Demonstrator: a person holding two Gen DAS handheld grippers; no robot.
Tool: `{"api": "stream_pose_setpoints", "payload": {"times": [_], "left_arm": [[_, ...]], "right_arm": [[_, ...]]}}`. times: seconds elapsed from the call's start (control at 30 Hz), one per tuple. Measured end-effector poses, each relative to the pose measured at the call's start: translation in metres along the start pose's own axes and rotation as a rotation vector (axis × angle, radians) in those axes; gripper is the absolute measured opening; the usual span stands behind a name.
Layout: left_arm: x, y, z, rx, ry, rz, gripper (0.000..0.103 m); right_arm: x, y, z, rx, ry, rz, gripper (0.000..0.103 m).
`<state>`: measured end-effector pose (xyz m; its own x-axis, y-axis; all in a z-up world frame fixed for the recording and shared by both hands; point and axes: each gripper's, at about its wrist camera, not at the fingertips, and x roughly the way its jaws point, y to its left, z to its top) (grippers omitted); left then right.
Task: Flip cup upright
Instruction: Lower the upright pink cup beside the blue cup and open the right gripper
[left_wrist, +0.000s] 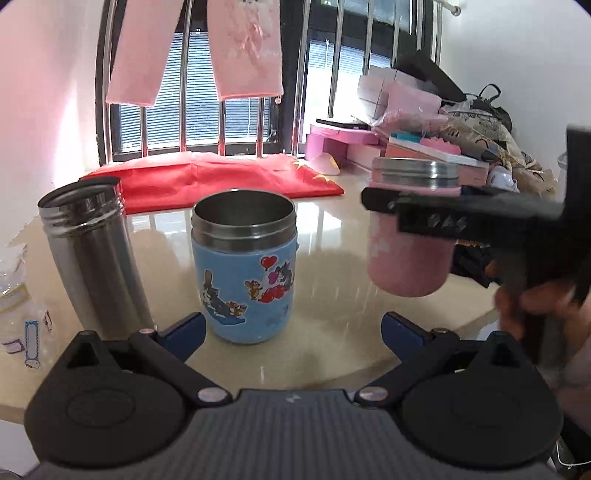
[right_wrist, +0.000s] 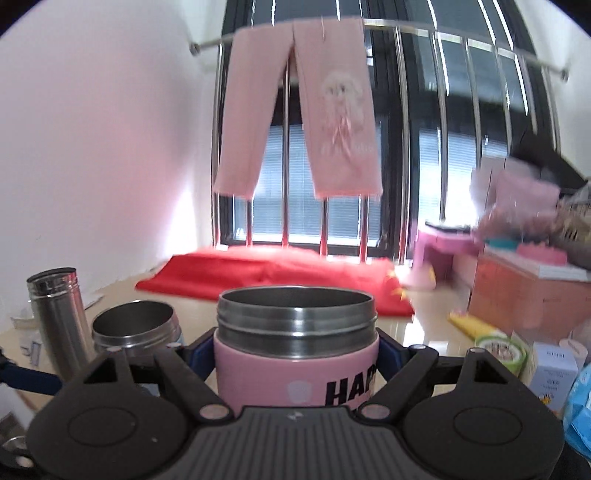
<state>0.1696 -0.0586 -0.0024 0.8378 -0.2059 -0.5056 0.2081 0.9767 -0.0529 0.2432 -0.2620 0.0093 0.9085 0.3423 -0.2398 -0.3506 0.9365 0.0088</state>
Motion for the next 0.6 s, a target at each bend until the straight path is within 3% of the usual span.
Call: {"api": "stream_pose_setpoints", "payload": {"times": [0.13, 0.37, 0.6], "left_arm": [[0.002, 0.001, 0.001, 0.008, -0.015, 0.024, 0.103], [0.006, 0.008, -0.002, -0.011, -0.002, 0.050, 0.103], [0.000, 0.009, -0.001, -0.013, -0.028, 0.050, 0.103]], "right_arm": [[0.002, 0.007, -0.016, 0.002, -0.079, -0.028, 0.083], [0.020, 0.002, -0.049, 0.010, -0.090, -0.050, 0.083], [0.013, 0.003, -0.067, 0.000, -0.182, -0.036, 0.083]]}}
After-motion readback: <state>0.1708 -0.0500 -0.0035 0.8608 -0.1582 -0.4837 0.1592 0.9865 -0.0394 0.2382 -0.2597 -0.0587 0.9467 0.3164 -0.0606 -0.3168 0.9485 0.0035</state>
